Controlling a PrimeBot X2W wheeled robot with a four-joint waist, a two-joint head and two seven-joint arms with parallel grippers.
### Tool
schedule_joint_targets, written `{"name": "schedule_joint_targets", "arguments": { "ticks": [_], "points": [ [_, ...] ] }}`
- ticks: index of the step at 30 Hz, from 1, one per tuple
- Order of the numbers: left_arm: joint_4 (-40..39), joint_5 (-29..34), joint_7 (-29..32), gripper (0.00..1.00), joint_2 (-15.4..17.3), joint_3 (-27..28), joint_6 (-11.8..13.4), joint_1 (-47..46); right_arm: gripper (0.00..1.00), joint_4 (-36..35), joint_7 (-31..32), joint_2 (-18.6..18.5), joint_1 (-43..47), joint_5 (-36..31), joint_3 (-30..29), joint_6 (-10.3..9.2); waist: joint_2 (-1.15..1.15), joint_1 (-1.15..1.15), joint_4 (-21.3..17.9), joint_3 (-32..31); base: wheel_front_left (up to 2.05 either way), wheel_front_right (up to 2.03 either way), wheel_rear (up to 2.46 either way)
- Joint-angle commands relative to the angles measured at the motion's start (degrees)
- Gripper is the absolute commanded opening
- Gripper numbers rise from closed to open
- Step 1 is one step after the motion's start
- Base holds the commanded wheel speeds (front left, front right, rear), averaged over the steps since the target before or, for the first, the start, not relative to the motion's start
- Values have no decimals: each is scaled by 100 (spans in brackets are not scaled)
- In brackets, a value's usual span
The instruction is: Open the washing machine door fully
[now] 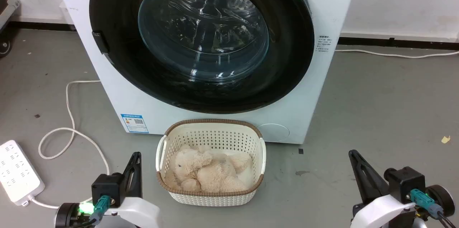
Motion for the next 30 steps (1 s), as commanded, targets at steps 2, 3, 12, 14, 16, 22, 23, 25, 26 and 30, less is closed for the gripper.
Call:
{"name": "schedule_joint_targets", "arguments": {
  "ticks": [2, 3, 12, 14, 16, 22, 23, 25, 26, 30],
  "points": [
    [-21, 51, 2, 0, 7, -1, -23, -88, 0, -26, 3, 26, -65, -43, -3, -6, 0, 0, 0, 0, 0, 0, 0],
    [-21, 51, 2, 0, 7, -1, -23, -88, 0, -26, 3, 26, -65, -43, -3, -6, 0, 0, 0, 0, 0, 0, 0],
    [-21, 51, 2, 0, 7, -1, -23, -88, 0, -26, 3, 26, -65, -43, -3, -6, 0, 0, 0, 0, 0, 0, 0],
    [-21, 51, 2, 0, 7, -1, -23, -88, 0, -26, 3, 26, -65, -43, -3, -6, 0, 0, 0, 0, 0, 0, 0],
    [-21, 51, 2, 0, 7, -1, -23, -88, 0, -26, 3, 26, -65, -43, -3, -6, 0, 0, 0, 0, 0, 0, 0],
    [-21, 51, 2, 0, 7, -1, -23, -88, 0, -26, 3, 26, -65, -43, -3, -6, 0, 0, 0, 0, 0, 0, 0],
    [-21, 51, 2, 0, 7, -1, -23, -88, 0, -26, 3, 26, -65, -43, -3, -6, 0, 0, 0, 0, 0, 0, 0],
    [-21, 51, 2, 0, 7, -1, -23, -88, 0, -26, 3, 26, -65, -43, -3, -6, 0, 0, 0, 0, 0, 0, 0],
    [-21, 51, 2, 0, 7, -1, -23, -88, 0, -26, 3, 26, -65, -43, -3, -6, 0, 0, 0, 0, 0, 0, 0],
    [-21, 51, 2, 0, 7, -1, -23, -88, 0, -26, 3, 26, -65, -43, -3, -6, 0, 0, 0, 0, 0, 0, 0]
  ]
}}
